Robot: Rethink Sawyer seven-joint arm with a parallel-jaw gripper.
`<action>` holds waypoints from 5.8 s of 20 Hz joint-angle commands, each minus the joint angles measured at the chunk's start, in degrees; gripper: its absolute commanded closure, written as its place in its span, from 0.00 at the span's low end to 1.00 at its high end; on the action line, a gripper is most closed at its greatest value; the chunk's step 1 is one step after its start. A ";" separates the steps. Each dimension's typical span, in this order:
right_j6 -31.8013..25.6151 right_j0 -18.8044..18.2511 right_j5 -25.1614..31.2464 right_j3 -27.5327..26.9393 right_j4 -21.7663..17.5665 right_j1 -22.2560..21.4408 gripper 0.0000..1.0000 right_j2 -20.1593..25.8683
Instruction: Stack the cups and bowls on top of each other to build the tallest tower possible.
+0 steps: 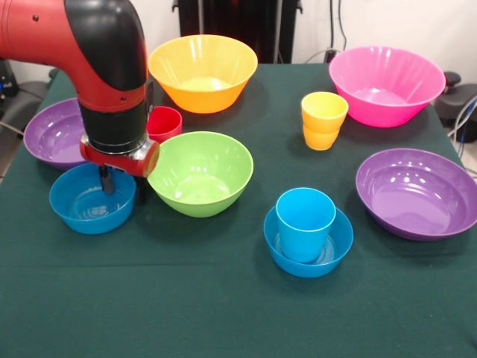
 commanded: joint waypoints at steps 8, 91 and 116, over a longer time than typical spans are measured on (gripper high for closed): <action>-1.59 -1.36 -6.31 0.34 0.46 4.94 0.00 5.22; -4.07 4.50 5.10 -7.42 1.61 4.45 1.00 5.67; -0.91 11.54 22.95 -7.33 4.06 -3.07 1.00 -0.01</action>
